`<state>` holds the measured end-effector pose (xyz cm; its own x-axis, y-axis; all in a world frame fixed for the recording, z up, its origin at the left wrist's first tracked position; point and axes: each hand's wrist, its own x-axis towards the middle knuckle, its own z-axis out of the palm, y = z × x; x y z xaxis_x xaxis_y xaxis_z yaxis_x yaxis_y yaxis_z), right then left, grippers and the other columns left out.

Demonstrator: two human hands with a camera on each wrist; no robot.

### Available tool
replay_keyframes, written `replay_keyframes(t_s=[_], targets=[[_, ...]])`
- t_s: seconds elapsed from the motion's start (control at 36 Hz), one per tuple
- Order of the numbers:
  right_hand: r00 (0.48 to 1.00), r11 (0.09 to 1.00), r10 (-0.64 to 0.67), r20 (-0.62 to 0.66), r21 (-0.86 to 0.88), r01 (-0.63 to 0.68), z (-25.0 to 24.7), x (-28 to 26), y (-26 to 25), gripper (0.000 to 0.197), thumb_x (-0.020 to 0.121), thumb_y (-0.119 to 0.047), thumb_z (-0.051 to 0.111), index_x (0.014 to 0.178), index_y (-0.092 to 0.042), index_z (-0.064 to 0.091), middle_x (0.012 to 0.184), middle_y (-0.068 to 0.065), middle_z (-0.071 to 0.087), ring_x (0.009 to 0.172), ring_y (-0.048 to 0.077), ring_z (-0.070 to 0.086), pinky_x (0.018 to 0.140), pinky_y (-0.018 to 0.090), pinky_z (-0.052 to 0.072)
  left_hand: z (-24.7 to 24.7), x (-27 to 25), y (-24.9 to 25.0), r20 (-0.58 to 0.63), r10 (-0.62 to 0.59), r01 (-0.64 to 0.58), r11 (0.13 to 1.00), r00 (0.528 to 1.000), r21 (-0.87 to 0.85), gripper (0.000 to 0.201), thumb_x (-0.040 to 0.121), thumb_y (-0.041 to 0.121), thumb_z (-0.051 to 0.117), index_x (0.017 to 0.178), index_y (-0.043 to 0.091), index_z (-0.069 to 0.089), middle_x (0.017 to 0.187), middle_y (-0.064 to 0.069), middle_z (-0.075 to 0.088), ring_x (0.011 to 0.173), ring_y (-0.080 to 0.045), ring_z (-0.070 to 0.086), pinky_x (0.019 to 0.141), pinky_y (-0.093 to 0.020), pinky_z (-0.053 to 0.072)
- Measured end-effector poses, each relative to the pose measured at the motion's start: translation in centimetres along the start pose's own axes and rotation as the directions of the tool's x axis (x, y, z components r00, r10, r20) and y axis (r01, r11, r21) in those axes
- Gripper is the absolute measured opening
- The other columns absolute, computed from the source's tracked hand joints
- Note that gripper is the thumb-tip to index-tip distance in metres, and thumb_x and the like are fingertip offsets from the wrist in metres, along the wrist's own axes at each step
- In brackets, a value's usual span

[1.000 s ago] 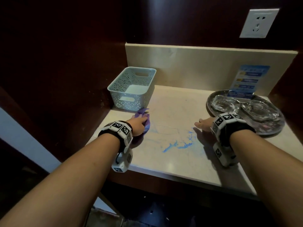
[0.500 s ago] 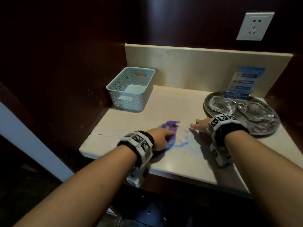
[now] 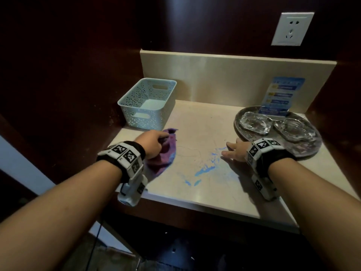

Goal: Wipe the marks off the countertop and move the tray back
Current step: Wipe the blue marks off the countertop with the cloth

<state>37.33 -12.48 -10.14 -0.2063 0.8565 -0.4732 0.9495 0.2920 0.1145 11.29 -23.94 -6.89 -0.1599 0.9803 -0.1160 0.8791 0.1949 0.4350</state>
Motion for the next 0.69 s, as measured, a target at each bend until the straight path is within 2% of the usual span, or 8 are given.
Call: replay_keyframes(t_s=[0.08,0.19,0.31,0.39,0.5,0.58,0.64,0.69], targets=[[1.0,1.0,-0.002,0.007,0.003,0.002,0.1,0.2,0.2,0.082,0.084,-0.076,0.027,0.152,-0.033,0.012,0.161,0.008,0.005,0.148,0.034,0.012,0.119,0.05,0.011,-0.3,0.2,-1.0,-0.007,-0.063,0.063,0.992,0.998,0.106,0.047,0.088,0.002,0.043,0.131,0.019,0.055,0.135,-0.013,0.056,0.122,-0.031,0.053,0.099,-0.032,0.042],[1.0,1.0,0.0,0.011,0.002,-0.001,0.1,0.4,0.2,0.082,0.084,-0.076,0.025,0.152,-0.033,0.011,0.161,0.008,0.004,0.148,0.033,0.011,0.119,0.051,0.01,0.9,0.2,-1.7,0.133,-0.152,0.117,0.964,0.979,0.24,0.046,0.092,0.006,0.039,0.137,0.013,0.044,0.141,-0.018,0.048,0.125,-0.033,0.049,0.1,-0.033,0.039],[0.999,1.0,-0.002,0.038,0.02,0.001,-0.3,0.0,0.0,0.078,0.088,-0.072,0.025,0.153,-0.03,0.011,0.161,0.01,0.003,0.148,0.033,0.009,0.119,0.049,0.008,2.7,0.3,-0.8,0.204,-0.144,0.086,0.96,0.968,0.268,0.06,0.094,0.01,0.038,0.149,0.011,0.016,0.158,-0.017,0.014,0.145,-0.033,0.019,0.116,-0.035,0.022],[0.999,1.0,-0.007,0.045,0.027,0.006,-0.6,-0.4,-0.1,0.076,0.09,-0.069,0.024,0.153,-0.028,0.011,0.161,0.011,0.003,0.148,0.033,0.008,0.119,0.048,0.007,4.1,-0.1,0.7,0.252,-0.071,0.01,0.971,0.965,0.238,0.063,0.094,0.014,0.042,0.15,0.01,0.014,0.159,-0.017,0.007,0.147,-0.035,0.01,0.118,-0.039,0.02],[0.998,1.0,-0.003,0.059,0.021,0.002,-0.9,-1.1,-0.2,0.076,0.091,-0.069,0.023,0.153,-0.028,0.01,0.162,0.011,0.0,0.149,0.033,0.006,0.119,0.048,0.004,6.0,-1.6,2.8,0.286,0.067,-0.109,0.985,0.956,0.133,0.06,0.093,0.015,0.045,0.148,0.013,0.022,0.159,-0.013,0.013,0.147,-0.029,0.013,0.116,-0.038,0.025],[0.998,1.0,-0.005,0.061,0.023,0.004,-1.0,-1.5,-0.4,0.075,0.092,-0.067,0.024,0.153,-0.026,0.01,0.161,0.012,0.0,0.149,0.033,0.005,0.119,0.047,0.004,7.2,-2.7,3.8,0.253,0.146,-0.161,0.986,0.956,0.042,0.059,0.092,0.011,0.047,0.147,0.018,0.027,0.159,-0.005,0.015,0.148,-0.02,0.012,0.118,-0.031,0.021],[0.998,1.0,-0.01,0.063,0.023,0.009,-1.1,-1.6,-0.4,0.075,0.092,-0.066,0.024,0.153,-0.026,0.01,0.161,0.013,0.001,0.149,0.033,0.006,0.12,0.047,0.004,7.9,-3.0,4.2,0.226,0.165,-0.157,0.986,0.96,-0.054,0.055,0.09,0.005,0.046,0.143,0.017,0.037,0.157,-0.003,0.025,0.146,-0.018,0.021,0.116,-0.026,0.022],[0.998,1.0,-0.011,0.061,0.024,0.009,-1.1,-1.7,-0.4,0.075,0.092,-0.066,0.024,0.153,-0.026,0.01,0.161,0.012,0.0,0.149,0.032,0.006,0.12,0.046,0.004,7.9,-3.0,4.3,0.203,0.147,-0.105,0.973,0.968,-0.203,0.05,0.088,-0.003,0.044,0.135,0.011,0.049,0.147,-0.007,0.045,0.138,-0.02,0.038,0.112,-0.025,0.029]])
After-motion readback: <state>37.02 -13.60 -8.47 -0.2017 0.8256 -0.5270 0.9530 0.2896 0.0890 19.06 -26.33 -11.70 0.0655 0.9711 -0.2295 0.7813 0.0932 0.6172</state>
